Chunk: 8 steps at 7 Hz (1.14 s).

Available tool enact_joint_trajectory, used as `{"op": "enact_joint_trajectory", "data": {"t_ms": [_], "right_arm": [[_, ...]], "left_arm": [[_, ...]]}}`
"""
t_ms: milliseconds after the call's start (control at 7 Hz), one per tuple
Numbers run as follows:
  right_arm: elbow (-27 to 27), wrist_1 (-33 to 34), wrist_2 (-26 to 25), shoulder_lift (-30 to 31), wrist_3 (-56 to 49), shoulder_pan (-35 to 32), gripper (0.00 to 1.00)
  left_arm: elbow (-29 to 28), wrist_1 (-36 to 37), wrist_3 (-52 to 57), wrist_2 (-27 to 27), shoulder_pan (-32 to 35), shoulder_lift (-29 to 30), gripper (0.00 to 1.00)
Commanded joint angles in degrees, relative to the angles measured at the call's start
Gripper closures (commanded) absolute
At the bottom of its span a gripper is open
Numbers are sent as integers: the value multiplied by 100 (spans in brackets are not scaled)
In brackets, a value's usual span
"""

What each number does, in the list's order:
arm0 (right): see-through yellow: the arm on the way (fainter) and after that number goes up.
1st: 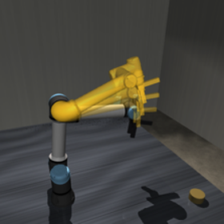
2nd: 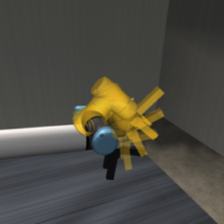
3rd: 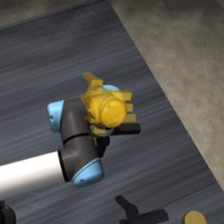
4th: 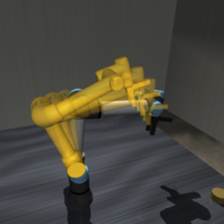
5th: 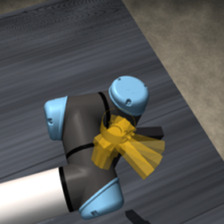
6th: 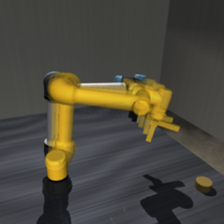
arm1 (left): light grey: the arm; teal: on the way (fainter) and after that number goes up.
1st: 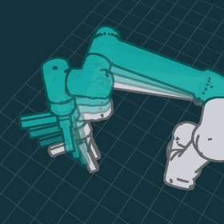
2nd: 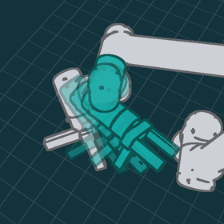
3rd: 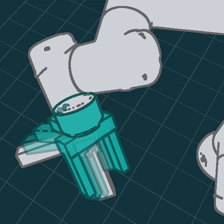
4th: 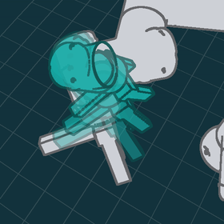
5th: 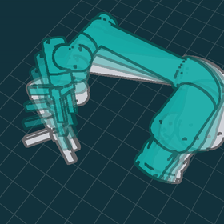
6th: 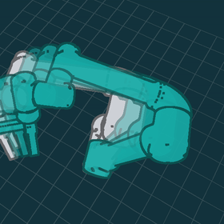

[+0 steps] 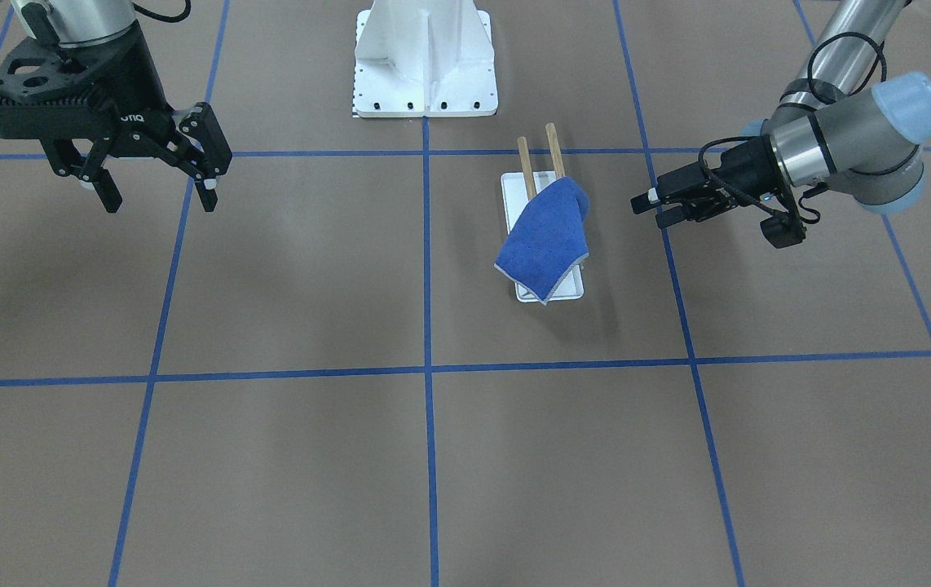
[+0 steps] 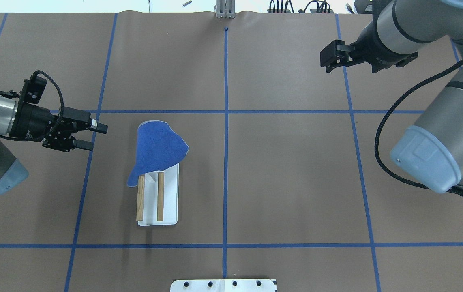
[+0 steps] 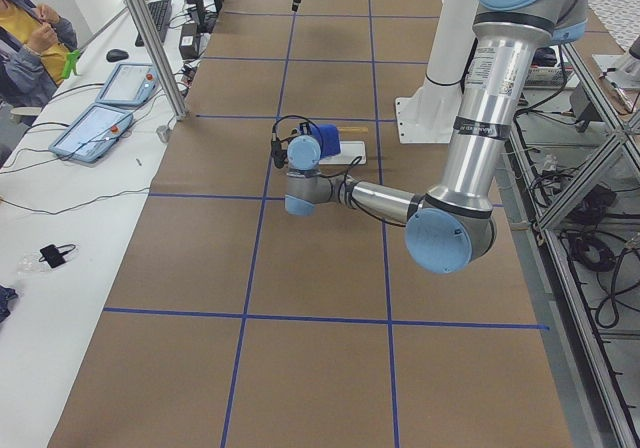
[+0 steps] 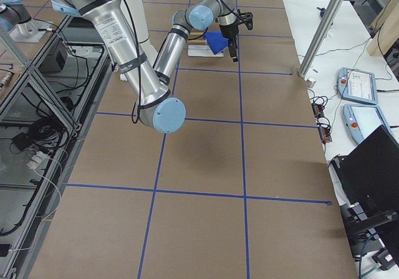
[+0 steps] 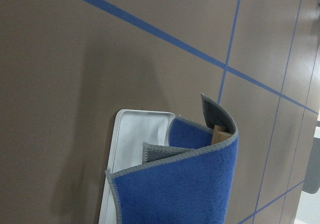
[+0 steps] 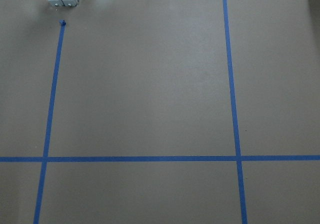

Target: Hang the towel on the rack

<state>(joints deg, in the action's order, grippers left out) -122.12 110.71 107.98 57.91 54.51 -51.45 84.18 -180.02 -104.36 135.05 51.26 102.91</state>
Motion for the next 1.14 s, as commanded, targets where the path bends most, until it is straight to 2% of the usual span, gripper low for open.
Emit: {"op": "enact_joint_trajectory", "data": {"t_ms": [0, 143, 571, 714, 1000], "right_arm": [[4, 3, 257, 289, -568, -372, 0], [22, 3, 345, 499, -886, -566, 0], [179, 3, 653, 957, -1389, -997, 0], [432, -66, 924, 985, -1407, -1172, 0], [1064, -618, 1416, 1273, -2089, -1690, 0]], "left_arm": [[-85, -43, 308, -802, 645, -42, 2], [-329, 193, 868, -805, 1006, -34, 2], [-481, 1491, 3106, -796, 1762, -331, 2], [-516, 2079, 4072, -813, 1948, -428, 2], [-551, 3231, 6102, -1294, 2282, -438, 2]]}}
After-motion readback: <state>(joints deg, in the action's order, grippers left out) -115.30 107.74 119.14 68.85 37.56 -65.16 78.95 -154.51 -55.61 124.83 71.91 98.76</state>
